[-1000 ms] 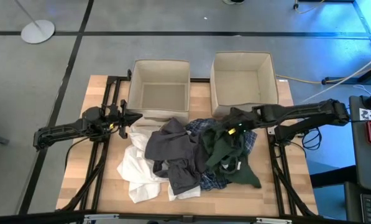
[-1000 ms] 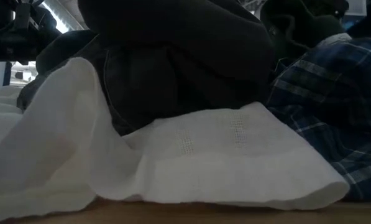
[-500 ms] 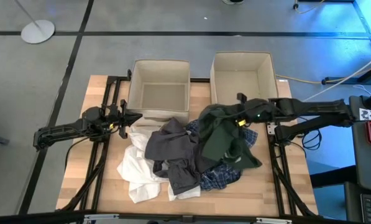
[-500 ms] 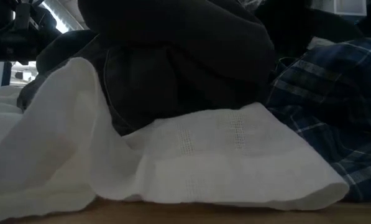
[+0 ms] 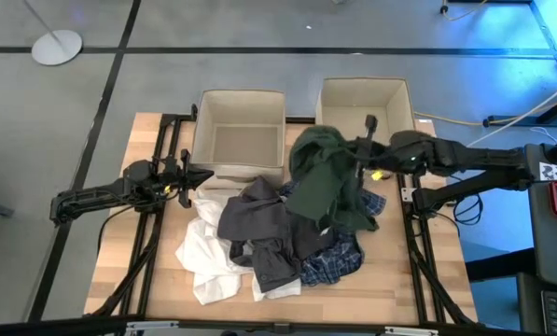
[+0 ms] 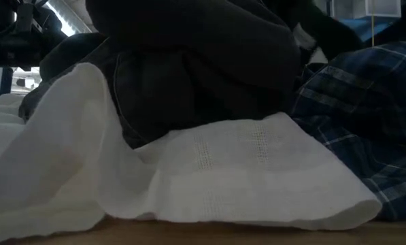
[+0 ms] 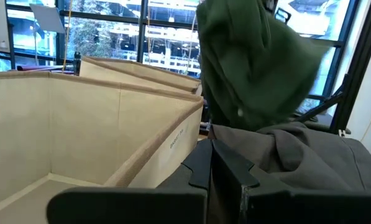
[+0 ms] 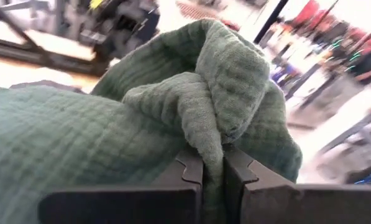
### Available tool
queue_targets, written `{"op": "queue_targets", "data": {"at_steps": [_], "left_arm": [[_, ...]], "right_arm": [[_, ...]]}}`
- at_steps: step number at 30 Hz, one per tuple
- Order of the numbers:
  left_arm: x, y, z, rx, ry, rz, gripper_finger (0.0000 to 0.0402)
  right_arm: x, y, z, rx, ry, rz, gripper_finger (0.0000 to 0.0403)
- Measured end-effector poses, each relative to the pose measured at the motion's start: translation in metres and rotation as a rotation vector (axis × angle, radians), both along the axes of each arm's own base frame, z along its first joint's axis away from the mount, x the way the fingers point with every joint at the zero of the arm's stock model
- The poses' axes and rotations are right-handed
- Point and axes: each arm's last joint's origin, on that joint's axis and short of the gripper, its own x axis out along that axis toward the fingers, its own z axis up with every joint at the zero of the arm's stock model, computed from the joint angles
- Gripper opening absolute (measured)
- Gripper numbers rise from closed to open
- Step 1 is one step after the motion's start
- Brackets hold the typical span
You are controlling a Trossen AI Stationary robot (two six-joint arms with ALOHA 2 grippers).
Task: Sort clothes
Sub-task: Put the green shirt in the right laundry organizer
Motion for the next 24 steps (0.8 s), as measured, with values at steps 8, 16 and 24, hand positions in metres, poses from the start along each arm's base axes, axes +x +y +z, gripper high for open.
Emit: {"op": "queue_targets", "data": {"at_steps": [8,16,24], "left_arm": [[0.0,0.0,0.0,0.0,0.0,0.0,0.0004],[0.0,0.0,0.0,0.0,0.0,0.0,0.0004],[0.0,0.0,0.0,0.0,0.0,0.0,0.0004]], "right_arm": [[-0.015,-0.004,0.051,-0.179,-0.136,-0.1,0.0021],[-0.033,-0.029,0.092,-0.372,-0.246,-0.318,0.0021],[-0.049,-0.064,0.111,-0.524,-0.298,-0.533,0.0021]]}}
